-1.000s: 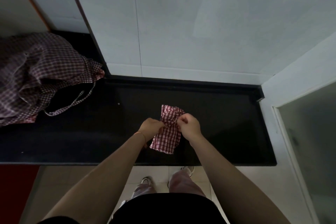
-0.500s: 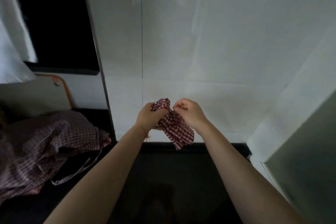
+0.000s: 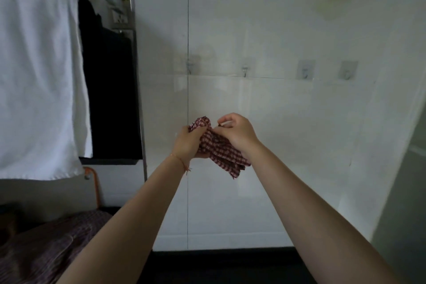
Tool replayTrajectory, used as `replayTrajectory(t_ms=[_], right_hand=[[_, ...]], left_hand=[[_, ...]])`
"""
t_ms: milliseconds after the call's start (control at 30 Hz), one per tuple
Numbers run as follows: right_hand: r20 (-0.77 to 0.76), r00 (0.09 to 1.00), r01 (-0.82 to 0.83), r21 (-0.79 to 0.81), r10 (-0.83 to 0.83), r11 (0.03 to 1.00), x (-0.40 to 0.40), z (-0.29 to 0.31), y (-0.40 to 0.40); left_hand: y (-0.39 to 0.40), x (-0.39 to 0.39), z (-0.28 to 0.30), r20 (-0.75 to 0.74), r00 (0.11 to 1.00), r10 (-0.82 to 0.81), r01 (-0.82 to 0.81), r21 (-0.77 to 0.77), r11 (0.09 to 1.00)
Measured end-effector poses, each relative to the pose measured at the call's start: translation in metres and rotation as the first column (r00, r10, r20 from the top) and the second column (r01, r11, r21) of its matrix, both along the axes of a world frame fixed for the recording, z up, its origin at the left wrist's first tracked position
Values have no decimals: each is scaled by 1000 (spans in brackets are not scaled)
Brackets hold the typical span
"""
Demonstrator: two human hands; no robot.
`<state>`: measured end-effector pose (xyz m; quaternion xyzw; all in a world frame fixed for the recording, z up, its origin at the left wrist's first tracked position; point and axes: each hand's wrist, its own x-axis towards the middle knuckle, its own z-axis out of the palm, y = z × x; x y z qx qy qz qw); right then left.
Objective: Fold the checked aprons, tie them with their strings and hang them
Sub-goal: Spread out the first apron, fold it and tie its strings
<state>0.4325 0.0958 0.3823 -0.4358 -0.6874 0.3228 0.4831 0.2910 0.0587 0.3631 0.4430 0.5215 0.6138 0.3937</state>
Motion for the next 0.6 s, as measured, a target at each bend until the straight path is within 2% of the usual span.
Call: replayTrajectory(t_ms=[133,433,600], right_hand=[[-24,1000,8,26,-8,1000,-1,17,6],[116,992,-62,43,57,997,-10,33,12],[91,990,-107,14,105,994,-11,37,16]], left_hand=[[1,-2,18,-10,1000,-21,22,23,1000],[6,-6,31,-52,999,-4,7,56,998],[6,-10,34,-68,998,3,1,64,998]])
